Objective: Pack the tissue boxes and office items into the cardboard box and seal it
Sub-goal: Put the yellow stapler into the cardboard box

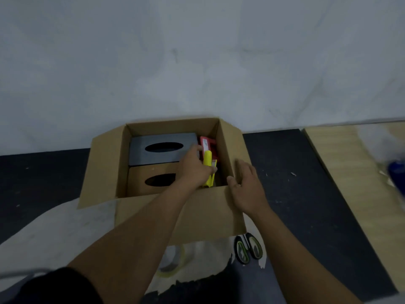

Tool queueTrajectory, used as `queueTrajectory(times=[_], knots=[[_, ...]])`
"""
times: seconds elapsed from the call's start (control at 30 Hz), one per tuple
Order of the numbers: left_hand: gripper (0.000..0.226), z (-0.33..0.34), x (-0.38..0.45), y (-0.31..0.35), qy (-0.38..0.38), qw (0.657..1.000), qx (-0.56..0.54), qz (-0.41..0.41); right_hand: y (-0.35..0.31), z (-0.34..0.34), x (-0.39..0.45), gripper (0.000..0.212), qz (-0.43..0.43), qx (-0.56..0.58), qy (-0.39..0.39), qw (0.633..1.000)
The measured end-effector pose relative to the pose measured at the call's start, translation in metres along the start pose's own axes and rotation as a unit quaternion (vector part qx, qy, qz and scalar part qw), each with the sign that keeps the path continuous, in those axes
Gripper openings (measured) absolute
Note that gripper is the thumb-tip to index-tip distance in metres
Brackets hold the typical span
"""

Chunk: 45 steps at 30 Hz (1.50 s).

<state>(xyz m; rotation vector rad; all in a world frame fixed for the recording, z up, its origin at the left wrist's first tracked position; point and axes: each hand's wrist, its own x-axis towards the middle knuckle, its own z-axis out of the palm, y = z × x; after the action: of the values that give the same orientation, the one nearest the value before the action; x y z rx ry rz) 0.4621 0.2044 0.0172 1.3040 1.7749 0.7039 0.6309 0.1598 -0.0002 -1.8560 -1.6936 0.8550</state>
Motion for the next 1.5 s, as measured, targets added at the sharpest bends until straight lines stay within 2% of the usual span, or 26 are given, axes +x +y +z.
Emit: queueTrajectory(times=[0.1, 0.3, 0.57, 0.7, 0.77, 0.9, 1.0, 1.1, 1.23, 1.4, 1.5], knots=[[0.058, 0.021, 0.012, 0.003, -0.033, 0.996, 0.084, 0.001, 0.005, 0.001, 0.001, 0.061, -0.004, 0.007, -0.001, 1.0], [0.077, 0.052, 0.031, 0.009, -0.074, 0.974, 0.212, -0.019, 0.013, -0.001, 0.004, 0.06, -0.019, 0.033, -0.013, 0.999], [0.045, 0.064, 0.041, 0.008, -0.106, 0.955, 0.271, -0.051, 0.016, -0.001, 0.003, 0.058, -0.025, 0.046, -0.017, 0.998], [0.012, 0.064, 0.038, 0.001, -0.085, 0.953, 0.291, -0.004, 0.015, -0.001, 0.001, 0.058, -0.02, 0.052, -0.022, 0.998], [0.013, 0.066, 0.035, -0.001, -0.071, 0.955, 0.287, 0.027, 0.015, -0.001, 0.001, 0.058, -0.02, 0.056, -0.022, 0.998], [0.015, 0.056, 0.03, 0.0, -0.076, 0.964, 0.254, 0.013, 0.018, -0.002, -0.001, 0.058, -0.021, 0.053, -0.026, 0.998], [0.025, 0.035, 0.014, -0.005, -0.03, 0.978, 0.191, 0.078, 0.019, -0.001, -0.002, 0.058, -0.021, 0.063, -0.026, 0.997], [0.023, 0.006, -0.011, -0.022, 0.041, 0.98, 0.124, 0.151, 0.018, 0.003, -0.004, 0.056, -0.014, 0.078, -0.017, 0.997], [0.019, -0.03, -0.04, -0.057, 0.072, 0.961, 0.168, 0.207, 0.013, 0.01, -0.009, 0.054, 0.009, 0.093, 0.005, 0.996], [0.02, -0.056, -0.054, -0.085, 0.168, 0.943, 0.187, 0.218, 0.004, 0.016, -0.015, 0.053, 0.073, 0.076, 0.05, 0.993], [0.029, -0.067, -0.061, -0.105, 0.255, 0.925, 0.25, 0.132, 0.001, 0.019, -0.017, 0.057, 0.121, 0.073, 0.057, 0.988]])
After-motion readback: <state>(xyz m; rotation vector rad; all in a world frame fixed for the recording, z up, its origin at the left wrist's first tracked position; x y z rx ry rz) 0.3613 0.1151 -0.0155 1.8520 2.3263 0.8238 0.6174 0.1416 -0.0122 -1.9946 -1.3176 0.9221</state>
